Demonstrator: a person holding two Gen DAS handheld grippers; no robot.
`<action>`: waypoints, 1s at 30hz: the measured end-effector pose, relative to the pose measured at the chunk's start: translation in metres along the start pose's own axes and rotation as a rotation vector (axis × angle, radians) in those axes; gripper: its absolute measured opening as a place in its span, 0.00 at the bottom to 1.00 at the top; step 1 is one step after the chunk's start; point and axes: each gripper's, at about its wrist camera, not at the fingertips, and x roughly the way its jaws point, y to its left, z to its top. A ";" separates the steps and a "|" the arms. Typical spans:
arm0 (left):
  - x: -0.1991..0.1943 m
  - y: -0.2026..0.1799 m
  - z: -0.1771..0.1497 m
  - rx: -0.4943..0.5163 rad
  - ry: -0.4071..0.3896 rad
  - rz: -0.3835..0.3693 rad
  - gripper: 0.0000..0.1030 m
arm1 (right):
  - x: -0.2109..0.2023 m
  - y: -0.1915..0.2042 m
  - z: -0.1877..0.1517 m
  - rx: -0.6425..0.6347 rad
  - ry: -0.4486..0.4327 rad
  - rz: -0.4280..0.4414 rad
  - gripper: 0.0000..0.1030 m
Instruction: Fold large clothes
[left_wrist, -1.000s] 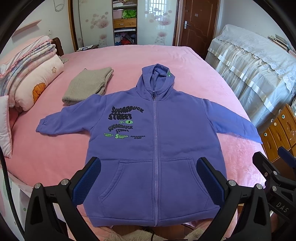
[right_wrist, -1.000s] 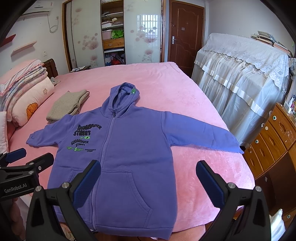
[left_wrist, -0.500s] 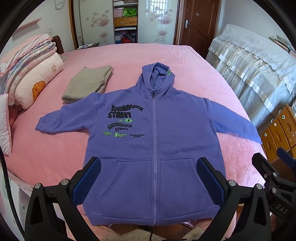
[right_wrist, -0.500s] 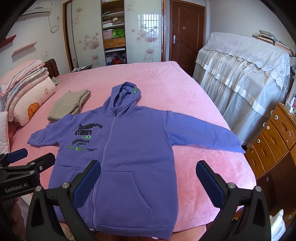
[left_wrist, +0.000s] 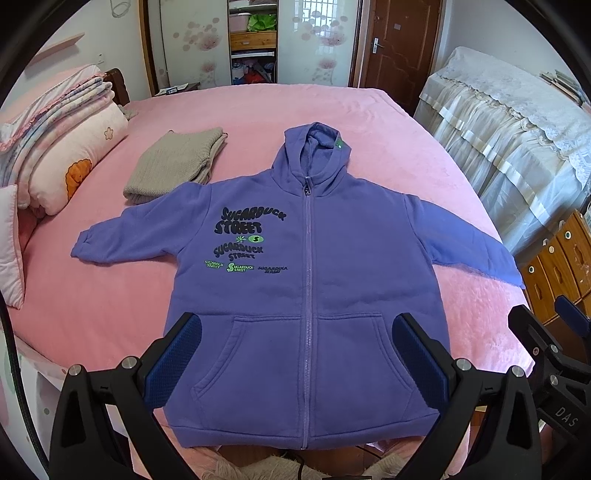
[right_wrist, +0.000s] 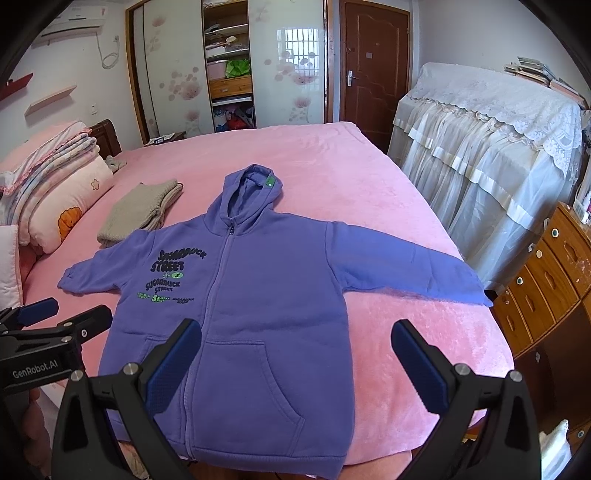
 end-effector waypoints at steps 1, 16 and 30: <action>0.001 -0.001 -0.001 0.001 0.001 0.002 0.99 | 0.000 -0.002 0.001 0.001 0.001 0.002 1.00; -0.002 -0.013 0.003 0.007 0.001 0.029 0.99 | -0.001 0.001 -0.001 0.011 -0.009 0.012 1.00; -0.015 -0.047 0.027 0.039 -0.099 0.052 0.99 | -0.004 -0.043 0.013 0.012 -0.052 0.033 0.97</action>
